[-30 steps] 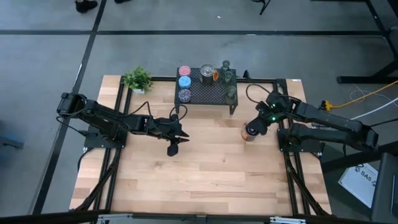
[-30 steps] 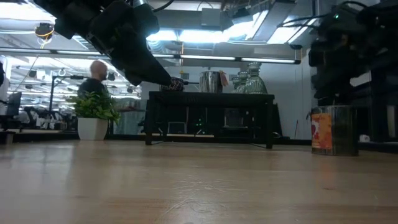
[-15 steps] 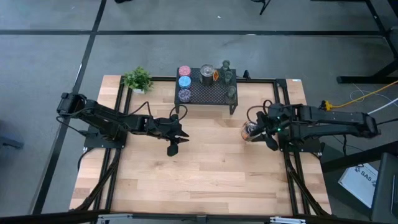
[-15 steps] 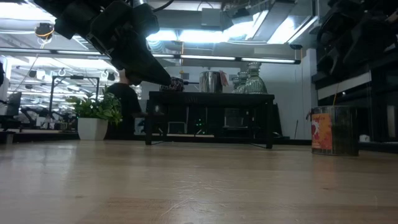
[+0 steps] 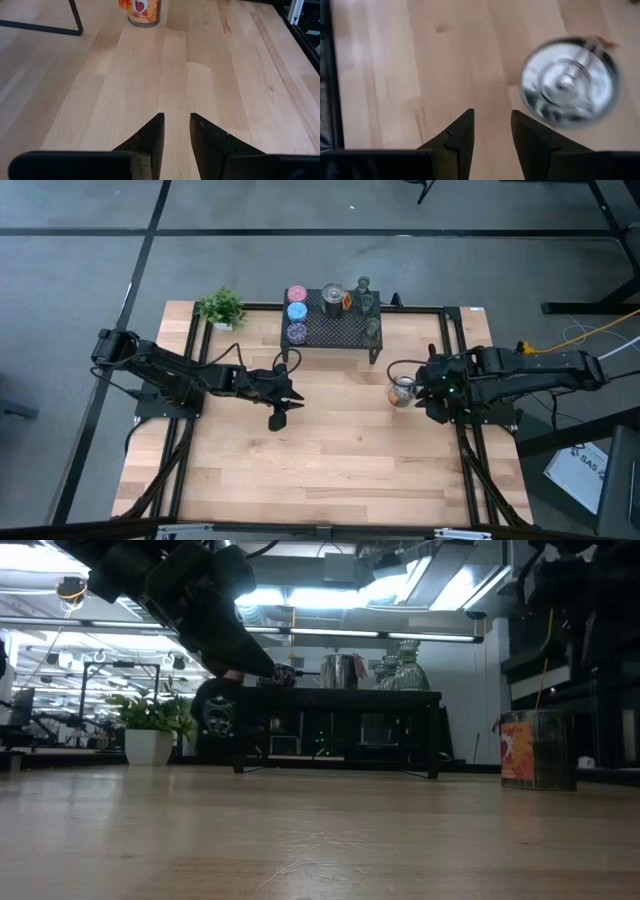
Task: Pick & Place candle stick holders
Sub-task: Put the silver scented candle on the shelf aligned with the other silver scented candle
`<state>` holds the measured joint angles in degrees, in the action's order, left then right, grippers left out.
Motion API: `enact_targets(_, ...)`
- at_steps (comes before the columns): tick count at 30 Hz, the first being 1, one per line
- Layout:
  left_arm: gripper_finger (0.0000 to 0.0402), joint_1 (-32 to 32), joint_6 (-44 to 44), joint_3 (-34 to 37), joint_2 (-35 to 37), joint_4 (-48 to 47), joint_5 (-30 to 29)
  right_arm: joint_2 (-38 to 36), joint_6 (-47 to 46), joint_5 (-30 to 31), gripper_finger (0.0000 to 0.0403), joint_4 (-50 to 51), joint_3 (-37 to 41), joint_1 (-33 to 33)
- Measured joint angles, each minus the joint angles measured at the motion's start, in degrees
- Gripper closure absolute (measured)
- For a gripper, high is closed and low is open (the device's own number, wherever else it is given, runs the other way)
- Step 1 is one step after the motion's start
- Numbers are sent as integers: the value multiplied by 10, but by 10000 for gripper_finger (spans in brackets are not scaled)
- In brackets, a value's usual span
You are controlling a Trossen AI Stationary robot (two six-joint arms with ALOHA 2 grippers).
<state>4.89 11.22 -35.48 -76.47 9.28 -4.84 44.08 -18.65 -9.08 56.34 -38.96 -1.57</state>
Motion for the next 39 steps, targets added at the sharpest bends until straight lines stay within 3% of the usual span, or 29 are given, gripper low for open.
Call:
enact_targets(8,315,0,-20,0,0,0,-2,72,-2,38,271,154,-97,-1)
enact_targets(16,315,0,-44,0,0,0,-2,157,95,76,271,228,-110,-1)
enact_targets(20,315,0,-45,0,0,0,-2,195,116,123,271,228,-110,-1)
enact_targets(27,315,0,-54,0,0,0,-2,235,116,130,271,214,-110,-1)
enact_targets(32,315,0,-60,0,0,0,-2,256,172,136,271,163,-110,-1)
enact_targets(39,315,0,-60,0,0,0,-1,280,216,200,271,159,-110,1)
